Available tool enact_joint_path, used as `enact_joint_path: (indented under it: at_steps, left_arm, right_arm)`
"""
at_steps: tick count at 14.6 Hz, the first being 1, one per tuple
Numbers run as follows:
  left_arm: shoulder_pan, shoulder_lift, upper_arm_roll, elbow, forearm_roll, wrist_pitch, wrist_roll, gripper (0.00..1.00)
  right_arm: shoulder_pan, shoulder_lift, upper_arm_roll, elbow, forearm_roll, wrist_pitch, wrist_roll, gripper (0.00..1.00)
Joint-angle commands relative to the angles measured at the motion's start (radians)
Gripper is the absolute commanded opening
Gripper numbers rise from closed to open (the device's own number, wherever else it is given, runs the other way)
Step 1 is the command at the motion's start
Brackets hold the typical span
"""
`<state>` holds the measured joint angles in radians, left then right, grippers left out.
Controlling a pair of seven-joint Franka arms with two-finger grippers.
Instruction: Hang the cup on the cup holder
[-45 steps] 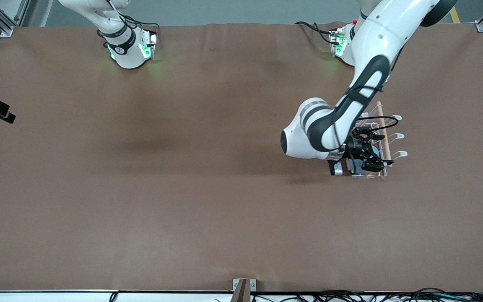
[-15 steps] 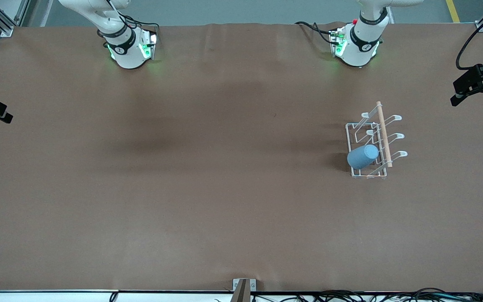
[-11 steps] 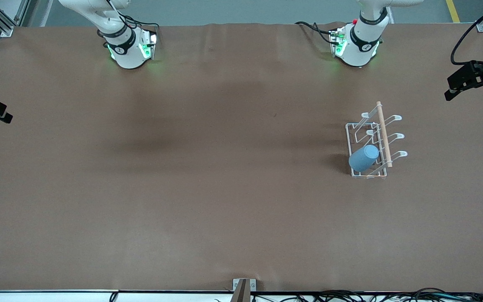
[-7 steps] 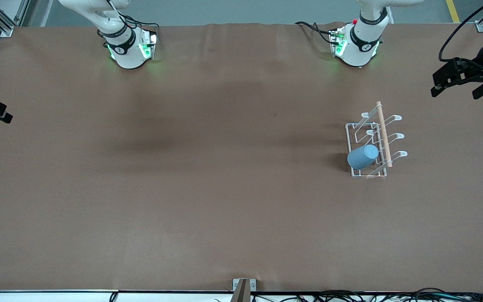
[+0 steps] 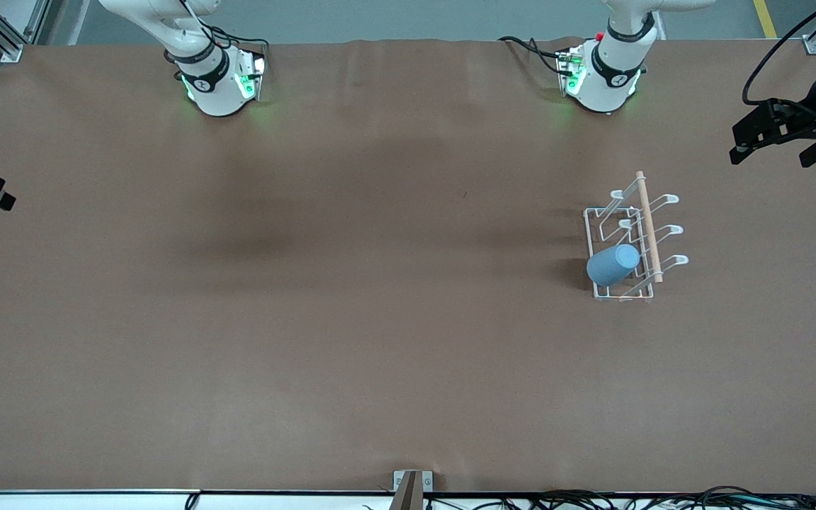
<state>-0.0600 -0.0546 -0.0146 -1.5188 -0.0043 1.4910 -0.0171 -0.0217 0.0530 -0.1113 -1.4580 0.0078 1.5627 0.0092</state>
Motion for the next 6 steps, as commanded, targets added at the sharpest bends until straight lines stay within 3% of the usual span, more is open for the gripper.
enact_joint_path:
  at_steps: [1,6]
  left_arm:
    - [0.002,0.012,0.001,0.02,0.001,-0.005,-0.001,1.0]
    - [0.002,0.01,0.002,0.017,-0.023,-0.003,-0.003,1.0]
  right_arm:
    - [-0.008,-0.007,0.012,-0.001,-0.003,0.039,0.005,1.0]
    - [-0.006,-0.007,0.013,0.001,-0.003,0.049,-0.006,1.0]
